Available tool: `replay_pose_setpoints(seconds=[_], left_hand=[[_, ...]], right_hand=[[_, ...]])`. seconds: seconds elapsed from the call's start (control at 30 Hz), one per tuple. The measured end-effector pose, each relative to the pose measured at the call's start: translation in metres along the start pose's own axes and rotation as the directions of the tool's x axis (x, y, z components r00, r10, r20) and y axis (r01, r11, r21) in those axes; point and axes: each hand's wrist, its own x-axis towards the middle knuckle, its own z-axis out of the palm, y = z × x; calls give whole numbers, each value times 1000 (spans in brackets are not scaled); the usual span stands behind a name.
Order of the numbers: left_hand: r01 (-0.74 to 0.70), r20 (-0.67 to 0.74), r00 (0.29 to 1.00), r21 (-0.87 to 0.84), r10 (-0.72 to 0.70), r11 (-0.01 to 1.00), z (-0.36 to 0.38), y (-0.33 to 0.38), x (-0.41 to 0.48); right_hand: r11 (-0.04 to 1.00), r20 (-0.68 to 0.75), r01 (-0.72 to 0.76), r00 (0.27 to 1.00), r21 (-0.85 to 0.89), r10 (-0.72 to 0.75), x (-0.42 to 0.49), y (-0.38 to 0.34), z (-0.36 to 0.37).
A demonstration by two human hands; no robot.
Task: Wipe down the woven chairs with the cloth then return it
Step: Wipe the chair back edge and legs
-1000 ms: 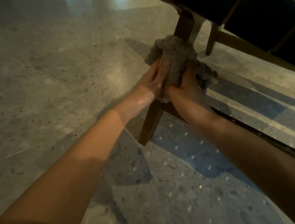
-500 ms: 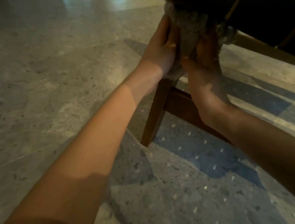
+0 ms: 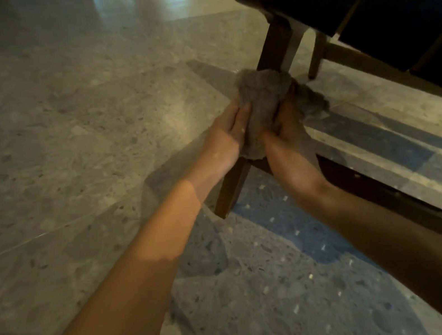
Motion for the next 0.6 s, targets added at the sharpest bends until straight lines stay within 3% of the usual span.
replay_pose_setpoints(seconds=[0.13, 0.23, 0.33, 0.5, 0.6], left_hand=[[-109, 20, 994, -18, 109, 994, -3, 13, 2], [-194, -4, 981, 35, 194, 980, 0, 37, 19], [-156, 20, 988, 129, 155, 979, 2, 46, 34], [-148, 67, 988, 138, 139, 979, -1, 41, 35], [-106, 78, 992, 151, 95, 983, -2, 32, 34]], right_hand=[[993, -42, 114, 993, -11, -114, 1, -6, -8], [996, -138, 87, 987, 32, -82, 25, -13, -19], [983, -96, 33, 995, 180, -16, 40, -17, -21], [970, -159, 24, 987, 241, 15, 32, -18, -8], [993, -140, -60, 987, 100, 74, 28, -15, -1]])
